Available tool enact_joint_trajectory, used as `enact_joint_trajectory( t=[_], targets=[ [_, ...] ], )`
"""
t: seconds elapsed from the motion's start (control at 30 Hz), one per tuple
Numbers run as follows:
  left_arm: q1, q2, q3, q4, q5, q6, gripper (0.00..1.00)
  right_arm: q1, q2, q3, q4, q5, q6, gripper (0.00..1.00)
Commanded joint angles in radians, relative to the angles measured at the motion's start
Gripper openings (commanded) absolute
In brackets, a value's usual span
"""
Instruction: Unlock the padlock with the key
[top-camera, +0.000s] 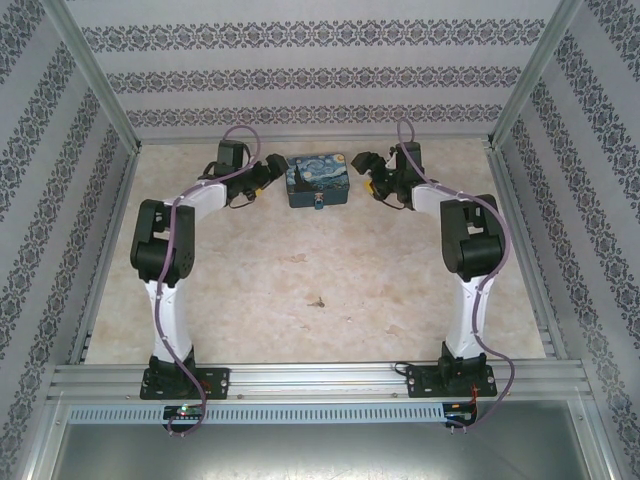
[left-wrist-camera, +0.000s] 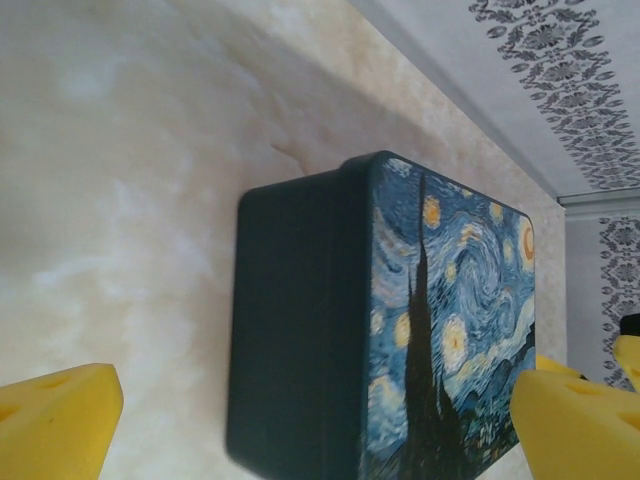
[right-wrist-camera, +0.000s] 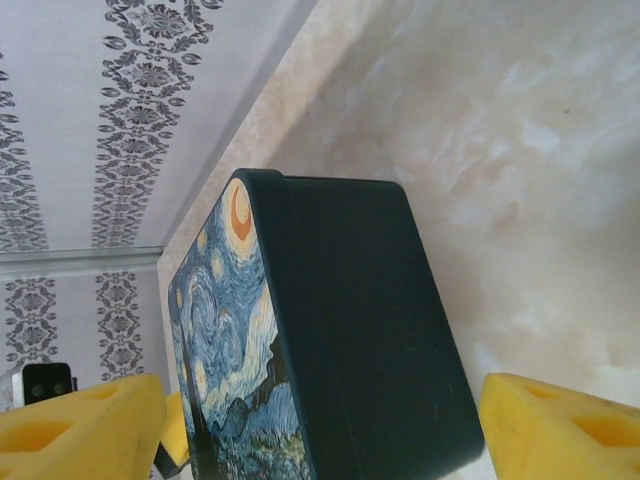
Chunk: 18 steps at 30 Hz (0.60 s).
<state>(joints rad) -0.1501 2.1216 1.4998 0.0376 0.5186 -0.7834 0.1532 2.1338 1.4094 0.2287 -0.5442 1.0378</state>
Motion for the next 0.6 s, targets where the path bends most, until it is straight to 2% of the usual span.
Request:
enact_joint_trajectory(
  t=[0.0,0.27,0.4,0.57],
  targets=[
    [-0.020,0.048,0.059,0.059,0.018,-0.058,1.00,0.015,0.036,0.060,0.024,-0.003,0.034,0.81],
    [-0.052,0.119,0.146,0.076,0.018,-0.091,1.00,0.045,0.095,0.147,0.011,-0.019,0.049,0.77],
    [-0.068,0.138,0.179,0.070,0.019,-0.096,1.00,0.060,0.105,0.160,0.007,-0.025,0.048,0.71],
    [-0.090,0.138,0.189,0.061,0.025,-0.088,1.00,0.071,0.098,0.146,0.011,-0.033,0.045,0.60]
  ],
)
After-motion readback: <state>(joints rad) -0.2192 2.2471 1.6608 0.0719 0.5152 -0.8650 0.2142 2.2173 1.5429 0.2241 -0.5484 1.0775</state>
